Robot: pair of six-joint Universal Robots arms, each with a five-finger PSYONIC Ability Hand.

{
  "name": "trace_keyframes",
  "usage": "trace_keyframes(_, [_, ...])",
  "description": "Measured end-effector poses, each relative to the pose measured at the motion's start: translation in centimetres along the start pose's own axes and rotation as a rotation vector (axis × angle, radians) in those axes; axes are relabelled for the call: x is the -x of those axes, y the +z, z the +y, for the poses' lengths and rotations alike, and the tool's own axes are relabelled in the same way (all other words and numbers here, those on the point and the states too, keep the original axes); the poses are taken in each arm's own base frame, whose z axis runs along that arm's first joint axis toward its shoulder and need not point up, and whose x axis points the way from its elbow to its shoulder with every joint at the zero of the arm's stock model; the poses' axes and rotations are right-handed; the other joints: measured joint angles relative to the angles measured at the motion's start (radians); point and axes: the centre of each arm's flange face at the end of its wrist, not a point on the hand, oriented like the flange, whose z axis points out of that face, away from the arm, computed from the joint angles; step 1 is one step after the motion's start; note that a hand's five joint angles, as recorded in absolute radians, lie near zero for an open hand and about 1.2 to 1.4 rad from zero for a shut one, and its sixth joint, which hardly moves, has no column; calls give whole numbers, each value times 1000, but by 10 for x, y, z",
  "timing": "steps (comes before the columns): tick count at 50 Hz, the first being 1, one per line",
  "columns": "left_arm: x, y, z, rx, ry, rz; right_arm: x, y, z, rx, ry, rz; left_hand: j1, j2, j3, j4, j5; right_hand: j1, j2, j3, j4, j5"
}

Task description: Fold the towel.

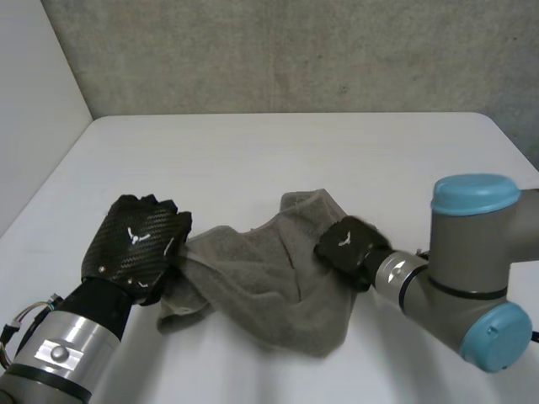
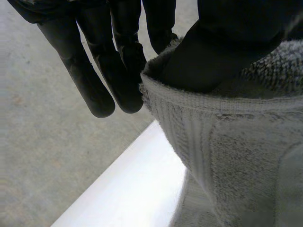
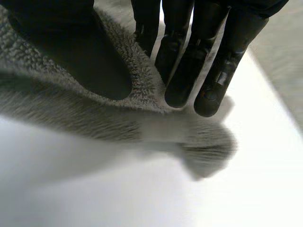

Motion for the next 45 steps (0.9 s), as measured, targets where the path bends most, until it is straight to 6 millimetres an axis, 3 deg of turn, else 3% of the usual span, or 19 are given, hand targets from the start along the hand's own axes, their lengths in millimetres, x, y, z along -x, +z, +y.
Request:
trace_keyframes(3, [7,4,-10,-33,5,-23,-17,-7,-11,-34,16,59,0,0,0,0,0,0,0,0,0,1])
trace_keyframes(4, [13,7,-21,-66,8,-43,-42,-22,-31,-91,35,141,0,0,0,0,0,0,0,0,0,3])
trace_keyframes(5, [13,7,-21,-66,8,-43,-42,-22,-31,-91,35,141,0,0,0,0,0,0,0,0,0,3])
trace_keyframes(6, [22,10,-36,-110,13,-70,-62,-39,-49,-144,50,210,0,0,0,0,0,0,0,0,0,4])
trace_keyframes(7, [25,11,-42,-127,15,-79,-67,-43,-54,-157,52,226,0,0,0,0,0,0,0,0,0,4])
trace_keyframes(9, [39,13,-68,-194,22,-120,-92,-73,-79,-217,60,307,0,0,0,0,0,0,0,0,1,6])
trace_keyframes(13, [59,12,-107,-279,32,-167,-123,-120,-109,-267,57,416,0,0,0,0,0,0,0,0,1,7])
trace_keyframes(16, [76,7,-147,-344,42,-198,-149,-170,-134,-294,40,526,0,0,0,0,0,0,0,0,1,7])
trace_keyframes(20, [89,4,-177,-367,50,-208,-163,-206,-153,-320,19,605,0,0,0,0,0,0,0,0,1,8])
trace_keyframes(23, [94,7,-181,-347,52,-207,-165,-212,-157,-325,15,616,0,0,0,0,0,0,0,2,1,9])
trace_keyframes(25, [96,10,-180,-326,52,-204,-165,-210,-156,-320,18,609,0,0,0,0,0,0,0,4,1,9])
trace_keyframes(27, [98,19,-171,-279,51,-200,-164,-199,-152,-302,28,579,0,0,0,0,0,0,0,5,1,9])
trace_keyframes(29, [99,33,-153,-206,44,-189,-158,-177,-142,-262,51,517,0,0,0,0,0,0,0,5,1,9])
trace_keyframes(30, [99,33,-153,-206,44,-189,-158,-177,-142,-262,51,517,0,0,0,0,0,0,0,5,1,9])
trace_keyframes(39, [75,109,-40,136,3,-65,-128,-71,-78,-27,113,292,0,0,0,0,0,0,0,5,1,10])
trace_keyframes(42, [69,131,-14,190,21,-38,-126,-42,-64,11,94,285,0,0,0,0,0,0,0,5,1,10])
trace_keyframes(45, [72,158,-3,180,76,-39,-136,-20,-60,-2,62,355,0,0,0,0,0,0,0,5,1,10])
